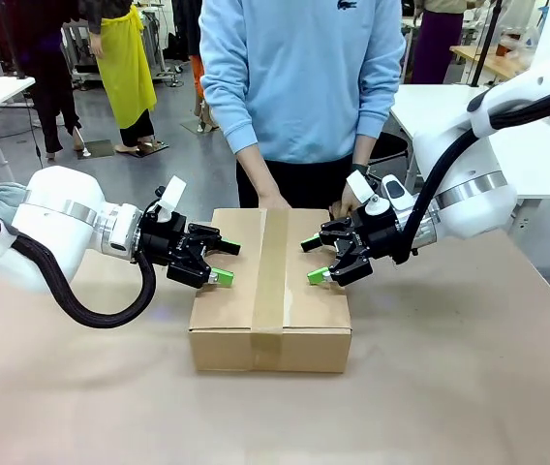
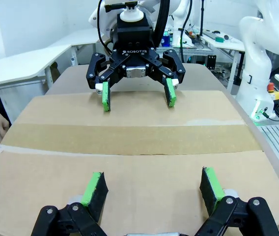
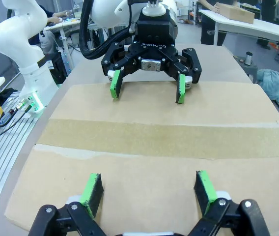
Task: Pack the gift set into the box.
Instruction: Press and hold the closed box until the human finishes sealing it.
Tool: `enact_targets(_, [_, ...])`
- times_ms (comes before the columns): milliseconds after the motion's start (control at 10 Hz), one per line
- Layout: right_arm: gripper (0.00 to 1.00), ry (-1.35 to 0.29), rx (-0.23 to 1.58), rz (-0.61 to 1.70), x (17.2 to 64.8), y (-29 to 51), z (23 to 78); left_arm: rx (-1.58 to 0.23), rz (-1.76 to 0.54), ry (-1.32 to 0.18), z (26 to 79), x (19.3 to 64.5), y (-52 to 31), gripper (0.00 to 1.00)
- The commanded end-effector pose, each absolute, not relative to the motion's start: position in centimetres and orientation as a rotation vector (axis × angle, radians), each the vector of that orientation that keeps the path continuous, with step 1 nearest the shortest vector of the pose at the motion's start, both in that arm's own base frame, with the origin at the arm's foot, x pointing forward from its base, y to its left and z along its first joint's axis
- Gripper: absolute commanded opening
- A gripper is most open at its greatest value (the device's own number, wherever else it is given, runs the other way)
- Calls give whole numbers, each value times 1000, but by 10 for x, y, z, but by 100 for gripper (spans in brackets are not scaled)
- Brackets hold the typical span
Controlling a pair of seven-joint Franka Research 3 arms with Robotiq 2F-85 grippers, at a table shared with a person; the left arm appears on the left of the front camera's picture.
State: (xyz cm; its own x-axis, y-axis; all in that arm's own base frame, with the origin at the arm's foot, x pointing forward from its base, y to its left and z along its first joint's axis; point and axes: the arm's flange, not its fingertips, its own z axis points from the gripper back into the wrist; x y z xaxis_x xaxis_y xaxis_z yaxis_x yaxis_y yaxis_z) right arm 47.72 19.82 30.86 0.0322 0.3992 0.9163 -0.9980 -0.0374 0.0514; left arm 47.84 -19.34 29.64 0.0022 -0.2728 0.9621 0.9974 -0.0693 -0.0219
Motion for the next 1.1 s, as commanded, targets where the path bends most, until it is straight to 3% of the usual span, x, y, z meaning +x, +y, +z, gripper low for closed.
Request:
enact_targets(0, [100, -859, 948, 1396, 477, 200, 308, -1062, -1365, -953, 294, 477, -192, 100])
enact_targets(100, [100, -850, 954, 1378, 477, 198, 309, -1059, -1370, -960, 296, 478, -193, 100])
enact_targets(300, [100, -1203, 952, 1252, 438, 124, 384, -1122, -1301, -1191, 371, 444, -103, 100])
enact_targets(400, [100, -1347, 944, 1160, 416, 83, 402, -1151, -1256, -1323, 386, 424, -56, 100])
enact_targets(600, [100, -1526, 865, 955, 392, 28, 397, -1114, -1111, -1448, 373, 408, 5, 100])
enact_targets(700, [100, -1575, 835, 875, 384, 9, 389, -1101, -995, -1503, 361, 404, 26, 100])
enact_targets(800, [100, -1416, 926, 1012, 410, 43, 415, -1103, -867, -1510, 349, 407, 40, 100])
enact_targets(900, [100, -1416, 926, 1012, 410, 43, 415, -1115, -1065, -1440, 386, 402, 23, 100])
enact_targets(1000, [100, -1416, 926, 1012, 410, 43, 415, -1115, -1065, -1440, 386, 402, 23, 100])
